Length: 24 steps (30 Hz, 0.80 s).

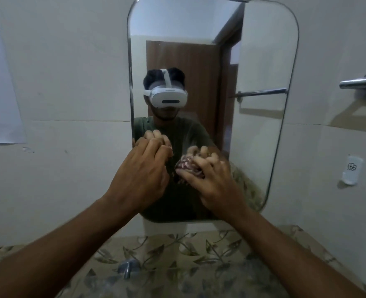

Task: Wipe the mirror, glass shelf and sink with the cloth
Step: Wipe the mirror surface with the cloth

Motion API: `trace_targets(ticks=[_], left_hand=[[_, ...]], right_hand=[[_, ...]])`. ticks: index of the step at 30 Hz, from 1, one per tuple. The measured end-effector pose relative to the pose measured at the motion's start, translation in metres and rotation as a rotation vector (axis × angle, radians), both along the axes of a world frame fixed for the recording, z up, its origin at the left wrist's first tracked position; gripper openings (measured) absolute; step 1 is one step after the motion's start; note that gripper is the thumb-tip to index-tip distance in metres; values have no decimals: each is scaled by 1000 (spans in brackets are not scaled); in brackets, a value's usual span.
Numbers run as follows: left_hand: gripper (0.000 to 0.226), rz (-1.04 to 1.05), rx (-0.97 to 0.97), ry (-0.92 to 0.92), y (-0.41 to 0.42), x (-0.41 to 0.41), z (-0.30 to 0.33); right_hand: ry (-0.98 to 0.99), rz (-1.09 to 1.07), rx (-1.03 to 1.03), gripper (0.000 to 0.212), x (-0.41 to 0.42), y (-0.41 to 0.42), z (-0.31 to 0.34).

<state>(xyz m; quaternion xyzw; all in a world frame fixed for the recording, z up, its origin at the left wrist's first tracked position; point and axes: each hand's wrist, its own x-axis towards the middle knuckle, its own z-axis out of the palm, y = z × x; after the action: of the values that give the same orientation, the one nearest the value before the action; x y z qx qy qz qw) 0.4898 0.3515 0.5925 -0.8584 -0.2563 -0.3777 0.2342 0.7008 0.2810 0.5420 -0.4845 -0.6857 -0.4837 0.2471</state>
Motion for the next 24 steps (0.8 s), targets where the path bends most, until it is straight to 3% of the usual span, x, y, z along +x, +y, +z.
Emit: trace_targets(ticks=[6, 12, 17, 19, 24], left_hand=[[36, -9, 14, 2, -6, 22, 8], [28, -67, 34, 13, -10, 34, 11], [34, -56, 33, 15, -10, 41, 15], [33, -64, 36, 12, -12, 43, 17], [33, -63, 47, -12, -10, 42, 22]], right_hand=[[346, -54, 220, 49, 11, -2, 54], [138, -57, 55, 51, 25, -11, 2], [495, -73, 288, 45, 44, -17, 51], [551, -75, 314, 46, 43, -16, 51], [267, -64, 114, 45, 28, -12, 11]])
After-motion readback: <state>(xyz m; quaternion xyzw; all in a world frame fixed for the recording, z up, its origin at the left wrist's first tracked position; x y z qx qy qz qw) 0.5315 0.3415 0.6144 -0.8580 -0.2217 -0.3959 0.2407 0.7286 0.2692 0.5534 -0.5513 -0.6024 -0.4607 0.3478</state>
